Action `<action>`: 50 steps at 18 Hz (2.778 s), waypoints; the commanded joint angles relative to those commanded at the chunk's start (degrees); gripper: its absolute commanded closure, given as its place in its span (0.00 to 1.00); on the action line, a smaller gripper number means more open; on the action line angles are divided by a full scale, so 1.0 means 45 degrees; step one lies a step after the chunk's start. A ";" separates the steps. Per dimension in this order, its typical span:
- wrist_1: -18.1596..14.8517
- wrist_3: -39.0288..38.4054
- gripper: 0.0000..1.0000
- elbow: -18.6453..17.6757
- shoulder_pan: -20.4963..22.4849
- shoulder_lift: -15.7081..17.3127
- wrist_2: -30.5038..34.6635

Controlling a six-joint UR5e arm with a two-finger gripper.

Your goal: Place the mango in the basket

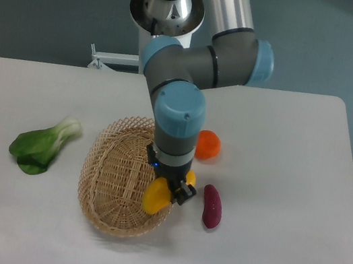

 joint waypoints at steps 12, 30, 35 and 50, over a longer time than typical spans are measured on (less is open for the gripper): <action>0.0100 -0.0488 0.26 -0.0608 -0.0606 0.0079 0.0098; -0.1031 -0.0042 0.00 0.2790 0.1305 -0.0781 -0.0293; -0.1111 0.2417 0.00 0.3103 0.3023 -0.1034 -0.0293; -0.1716 0.5078 0.00 0.3201 0.4570 -0.1367 -0.0371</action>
